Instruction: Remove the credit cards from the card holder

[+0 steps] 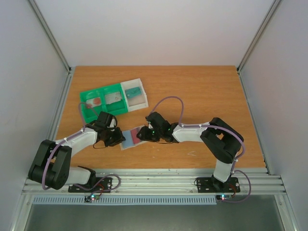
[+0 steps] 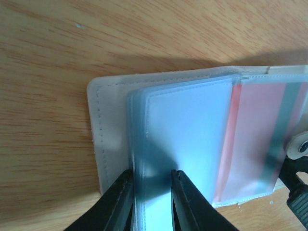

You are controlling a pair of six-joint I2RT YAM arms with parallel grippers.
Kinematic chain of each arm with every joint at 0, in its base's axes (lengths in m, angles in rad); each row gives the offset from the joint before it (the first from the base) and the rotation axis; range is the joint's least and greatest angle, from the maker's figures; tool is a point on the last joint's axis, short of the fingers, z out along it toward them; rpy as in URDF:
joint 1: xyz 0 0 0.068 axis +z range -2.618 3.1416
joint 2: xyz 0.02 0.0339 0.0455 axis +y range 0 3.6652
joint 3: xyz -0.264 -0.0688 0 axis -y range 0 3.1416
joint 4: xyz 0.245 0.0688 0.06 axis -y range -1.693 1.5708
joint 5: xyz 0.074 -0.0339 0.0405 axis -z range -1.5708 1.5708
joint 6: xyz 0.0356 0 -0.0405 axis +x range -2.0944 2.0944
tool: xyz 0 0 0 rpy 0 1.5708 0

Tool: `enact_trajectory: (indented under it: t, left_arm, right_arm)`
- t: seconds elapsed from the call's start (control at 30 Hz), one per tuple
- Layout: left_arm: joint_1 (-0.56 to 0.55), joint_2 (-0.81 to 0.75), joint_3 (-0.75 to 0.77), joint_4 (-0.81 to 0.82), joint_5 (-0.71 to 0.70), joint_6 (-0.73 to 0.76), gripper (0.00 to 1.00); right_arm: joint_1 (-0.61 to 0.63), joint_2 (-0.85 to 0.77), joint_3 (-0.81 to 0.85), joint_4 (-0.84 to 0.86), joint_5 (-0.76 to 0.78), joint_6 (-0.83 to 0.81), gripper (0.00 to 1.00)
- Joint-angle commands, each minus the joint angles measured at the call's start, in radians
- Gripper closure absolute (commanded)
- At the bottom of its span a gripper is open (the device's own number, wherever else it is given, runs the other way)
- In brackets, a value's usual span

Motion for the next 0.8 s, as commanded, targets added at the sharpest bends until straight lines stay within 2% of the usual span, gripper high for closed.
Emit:
enact_trajectory:
  t: [0.0, 0.77]
  left_arm:
    - [-0.002, 0.017, -0.016, 0.039, 0.020, 0.013, 0.77]
    - [-0.003, 0.019, -0.006, 0.067, 0.085, -0.001, 0.77]
  right_arm:
    - [0.009, -0.008, -0.004, 0.091, -0.039, 0.007, 0.62]
    - [0.010, -0.051, -0.008, 0.151, -0.146, 0.010, 0.59]
